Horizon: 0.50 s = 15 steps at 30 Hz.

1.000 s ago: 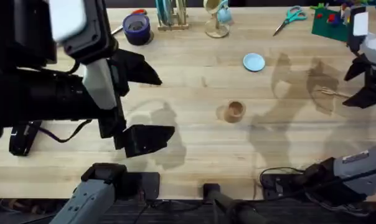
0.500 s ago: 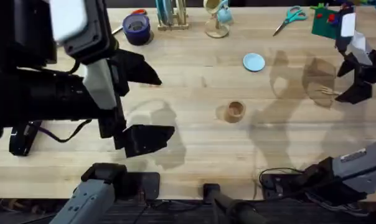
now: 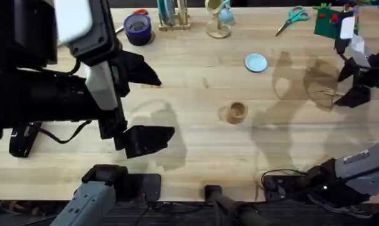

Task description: Pick up a utensil and set it on the pink plate, then put the other utensil in the container.

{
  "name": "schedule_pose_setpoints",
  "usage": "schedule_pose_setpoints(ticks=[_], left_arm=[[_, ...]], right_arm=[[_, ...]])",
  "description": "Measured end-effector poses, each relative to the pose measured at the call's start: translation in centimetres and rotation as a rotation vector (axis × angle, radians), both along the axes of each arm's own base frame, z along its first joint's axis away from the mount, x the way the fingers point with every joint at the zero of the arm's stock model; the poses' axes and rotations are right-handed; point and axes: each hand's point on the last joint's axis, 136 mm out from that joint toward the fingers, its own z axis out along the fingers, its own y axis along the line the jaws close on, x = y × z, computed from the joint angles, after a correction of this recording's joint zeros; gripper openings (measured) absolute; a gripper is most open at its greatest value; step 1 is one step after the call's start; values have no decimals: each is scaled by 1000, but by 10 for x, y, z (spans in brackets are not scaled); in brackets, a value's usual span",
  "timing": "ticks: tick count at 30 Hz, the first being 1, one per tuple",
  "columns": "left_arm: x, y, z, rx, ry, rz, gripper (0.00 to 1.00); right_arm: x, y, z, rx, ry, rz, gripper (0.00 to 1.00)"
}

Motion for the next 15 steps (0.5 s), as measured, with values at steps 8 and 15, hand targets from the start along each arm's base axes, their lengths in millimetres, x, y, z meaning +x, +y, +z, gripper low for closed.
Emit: schedule_pose_setpoints(ticks=[8, 15], left_arm=[[0, 0, 0, 0, 0, 0, 993], [0, 0, 0, 0, 0, 0, 993]], right_arm=[[8, -5, -4, -30, -42, -33, 996], [7, -5, -5, -34, -45, -48, 996]])
